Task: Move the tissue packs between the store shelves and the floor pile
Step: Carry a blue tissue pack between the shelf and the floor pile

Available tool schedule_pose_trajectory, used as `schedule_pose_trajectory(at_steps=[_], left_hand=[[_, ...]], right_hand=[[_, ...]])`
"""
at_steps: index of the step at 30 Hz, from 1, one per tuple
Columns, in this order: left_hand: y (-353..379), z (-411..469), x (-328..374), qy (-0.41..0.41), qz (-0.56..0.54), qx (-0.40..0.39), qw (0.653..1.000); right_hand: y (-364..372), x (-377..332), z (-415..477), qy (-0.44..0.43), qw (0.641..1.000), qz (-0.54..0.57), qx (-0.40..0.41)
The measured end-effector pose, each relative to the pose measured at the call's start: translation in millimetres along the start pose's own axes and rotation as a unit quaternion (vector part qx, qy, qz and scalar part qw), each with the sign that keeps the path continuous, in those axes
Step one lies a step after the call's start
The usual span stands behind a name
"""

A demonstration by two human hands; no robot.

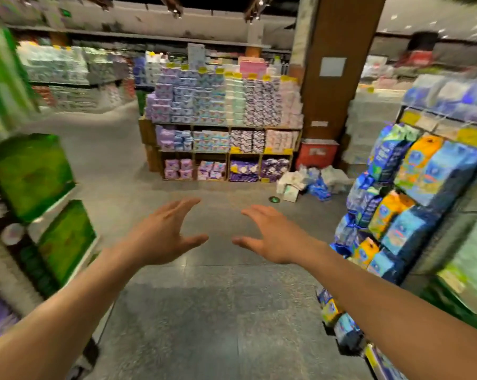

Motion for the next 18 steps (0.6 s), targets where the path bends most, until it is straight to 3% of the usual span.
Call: schedule_pose_trajectory(at_steps=[11,18], left_hand=[[109,303,52,0.154,-0.045,-0.091,0.983],[187,479,103,0.200,-0.049,-0.121,0.971]], right_hand=[[-54,240,127,0.219,0.961,0.125,0.117],[-69,387,211,0.276,0.937,0.163,0.141]])
Point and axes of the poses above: each hand's wrist, its own z-axis towards the middle knuckle, its own y-axis out of the palm, x = y × z, the point moved 7 cm from there along z, towards the middle knuckle, and after that the axes turned 10 degrees about z, right-handed, at the moved point
